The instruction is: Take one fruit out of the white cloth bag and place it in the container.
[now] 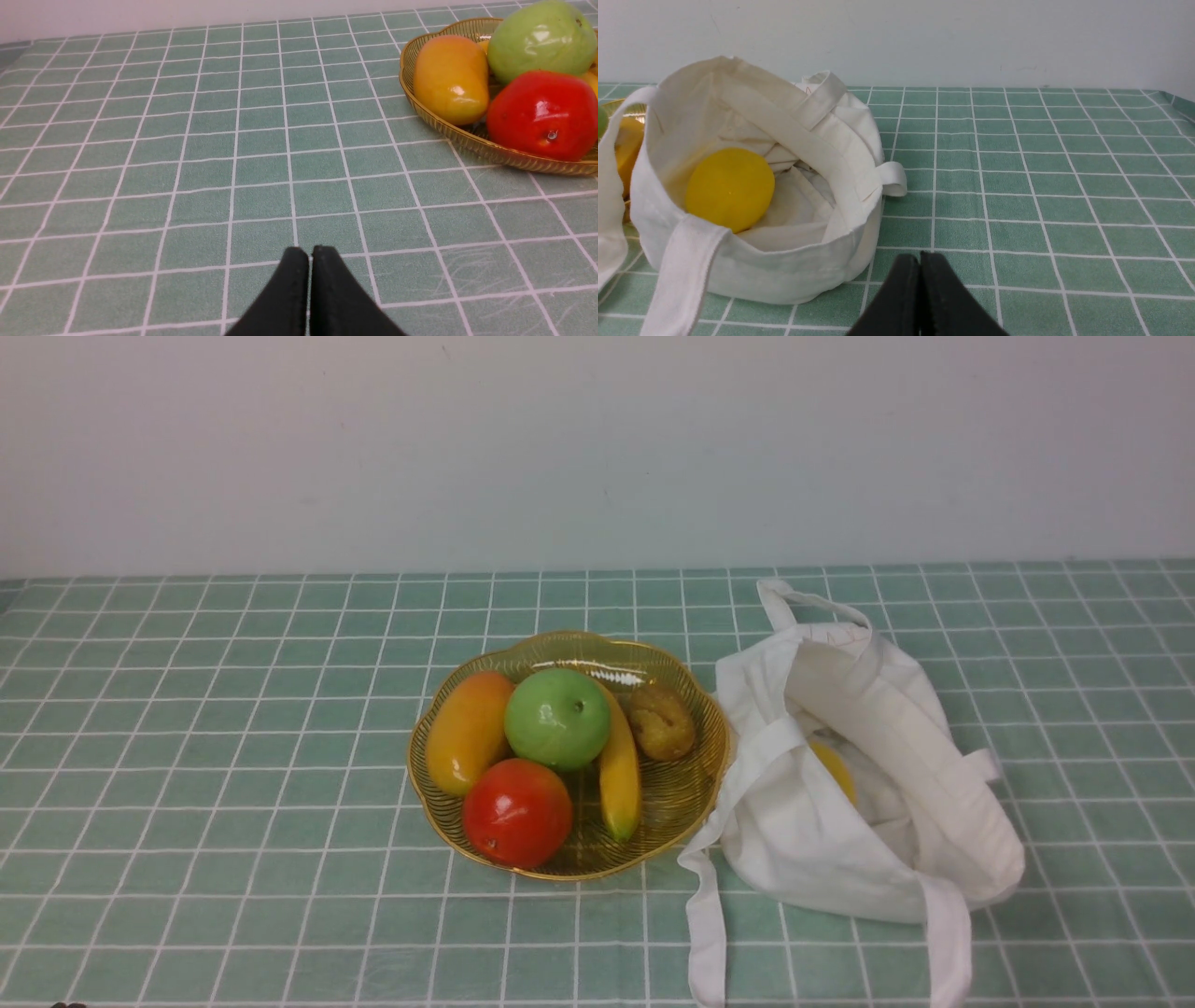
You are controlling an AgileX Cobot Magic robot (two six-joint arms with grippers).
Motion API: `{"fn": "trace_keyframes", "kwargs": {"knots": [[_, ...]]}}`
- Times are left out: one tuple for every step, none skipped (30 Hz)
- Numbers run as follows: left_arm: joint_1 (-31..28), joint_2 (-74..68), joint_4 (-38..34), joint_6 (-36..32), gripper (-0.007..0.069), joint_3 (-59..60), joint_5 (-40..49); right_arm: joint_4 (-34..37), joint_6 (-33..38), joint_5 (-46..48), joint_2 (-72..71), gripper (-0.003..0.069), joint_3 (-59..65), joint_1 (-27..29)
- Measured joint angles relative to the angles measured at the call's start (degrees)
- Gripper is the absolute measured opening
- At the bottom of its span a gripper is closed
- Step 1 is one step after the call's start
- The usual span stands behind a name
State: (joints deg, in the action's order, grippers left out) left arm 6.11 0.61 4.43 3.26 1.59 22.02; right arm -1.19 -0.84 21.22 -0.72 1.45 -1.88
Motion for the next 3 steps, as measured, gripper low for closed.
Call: {"fn": "trace_keyframes", "kwargs": {"knots": [[0.0,0.0,0.0,0.0,-0.0008,0.0,0.0,0.0,0.0,0.0,0.0,-0.0015,0.0,0.0],[0.0,0.0,0.0,0.0,-0.0008,0.0,0.0,0.0,0.0,0.0,0.0,-0.0015,0.0,0.0],[0.0,0.0,0.0,0.0,-0.0008,0.0,0.0,0.0,0.0,0.0,0.0,-0.0015,0.0,0.0]]}}
